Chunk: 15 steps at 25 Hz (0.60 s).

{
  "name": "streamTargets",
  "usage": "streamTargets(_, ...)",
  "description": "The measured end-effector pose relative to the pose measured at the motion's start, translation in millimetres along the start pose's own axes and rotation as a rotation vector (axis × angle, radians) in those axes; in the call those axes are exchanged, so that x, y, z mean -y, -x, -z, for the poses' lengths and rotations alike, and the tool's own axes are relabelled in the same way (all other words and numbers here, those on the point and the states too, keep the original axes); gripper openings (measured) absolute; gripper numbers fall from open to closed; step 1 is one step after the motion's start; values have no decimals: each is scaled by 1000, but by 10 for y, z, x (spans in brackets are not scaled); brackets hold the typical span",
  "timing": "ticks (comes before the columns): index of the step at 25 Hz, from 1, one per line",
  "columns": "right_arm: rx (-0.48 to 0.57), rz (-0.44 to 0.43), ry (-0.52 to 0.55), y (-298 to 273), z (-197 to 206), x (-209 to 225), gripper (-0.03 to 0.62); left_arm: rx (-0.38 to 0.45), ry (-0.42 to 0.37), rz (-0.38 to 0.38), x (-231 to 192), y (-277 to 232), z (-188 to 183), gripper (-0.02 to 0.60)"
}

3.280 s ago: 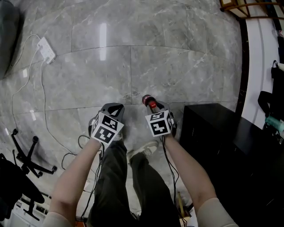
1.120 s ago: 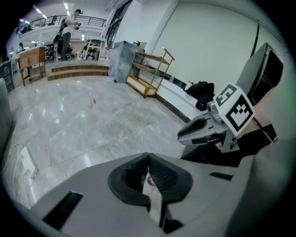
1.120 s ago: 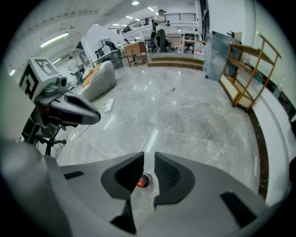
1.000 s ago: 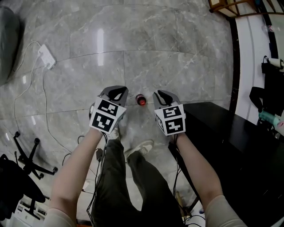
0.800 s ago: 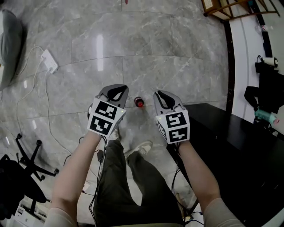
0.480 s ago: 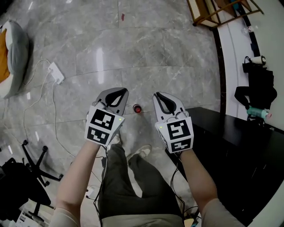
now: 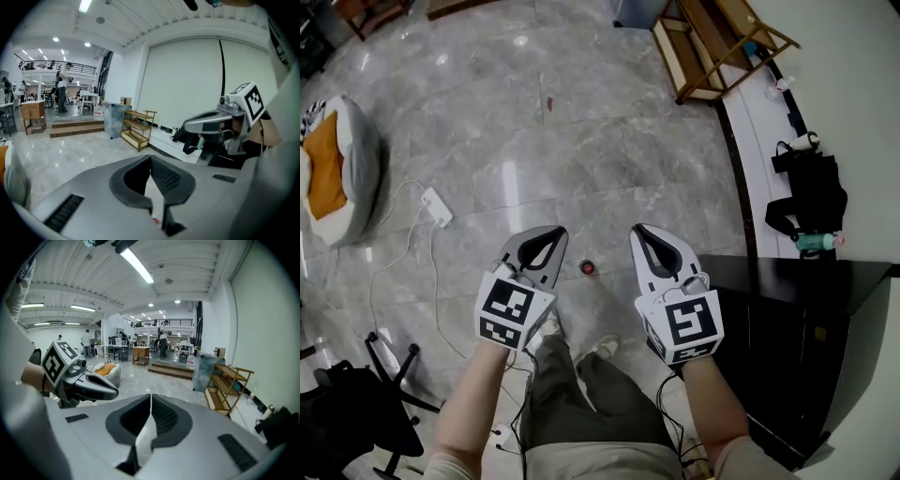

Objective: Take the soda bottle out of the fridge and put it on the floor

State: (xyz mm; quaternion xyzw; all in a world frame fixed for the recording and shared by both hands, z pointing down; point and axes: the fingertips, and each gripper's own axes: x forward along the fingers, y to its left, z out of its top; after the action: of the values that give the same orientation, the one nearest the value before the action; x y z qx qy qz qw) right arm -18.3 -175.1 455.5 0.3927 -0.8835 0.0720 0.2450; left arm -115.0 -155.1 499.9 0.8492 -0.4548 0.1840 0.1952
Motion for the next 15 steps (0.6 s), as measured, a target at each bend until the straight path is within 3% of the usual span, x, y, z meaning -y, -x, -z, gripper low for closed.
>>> streamTargets(10,97,45,2,1047,-1012,-43,-2,151,-82,-13,433,987,-1263,6)
streamTargets(15,174,73,10,1588,-1559,-51,-2,225,-172,-11,752,1448,-1877,6)
